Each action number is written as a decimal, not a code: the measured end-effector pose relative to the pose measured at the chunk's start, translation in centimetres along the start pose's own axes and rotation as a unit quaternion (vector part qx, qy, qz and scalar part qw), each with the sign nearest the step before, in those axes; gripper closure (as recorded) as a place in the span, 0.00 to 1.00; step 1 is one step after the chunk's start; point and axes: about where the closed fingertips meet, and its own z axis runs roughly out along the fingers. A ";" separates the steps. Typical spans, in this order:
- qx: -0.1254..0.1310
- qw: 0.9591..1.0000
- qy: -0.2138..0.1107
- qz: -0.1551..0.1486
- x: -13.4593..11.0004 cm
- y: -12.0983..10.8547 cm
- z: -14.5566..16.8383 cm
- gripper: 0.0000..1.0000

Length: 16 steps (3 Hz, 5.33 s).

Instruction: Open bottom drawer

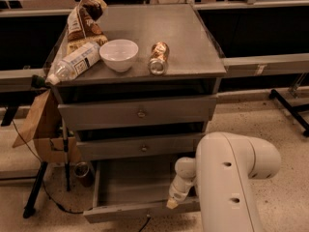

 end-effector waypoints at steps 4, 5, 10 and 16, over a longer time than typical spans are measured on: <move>0.010 0.999 0.026 -0.040 0.2 -0.2 -0.2 0.27; 0.006 0.997 0.045 -0.059 1.8 2.0 0.7 0.00; 0.019 0.993 0.070 -0.090 4.6 3.5 1.7 0.72; 0.027 0.993 0.074 -0.087 4.0 1.1 -0.2 0.28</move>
Offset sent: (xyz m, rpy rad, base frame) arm -0.0665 -0.0149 -0.0215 -0.1210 0.0426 0.2742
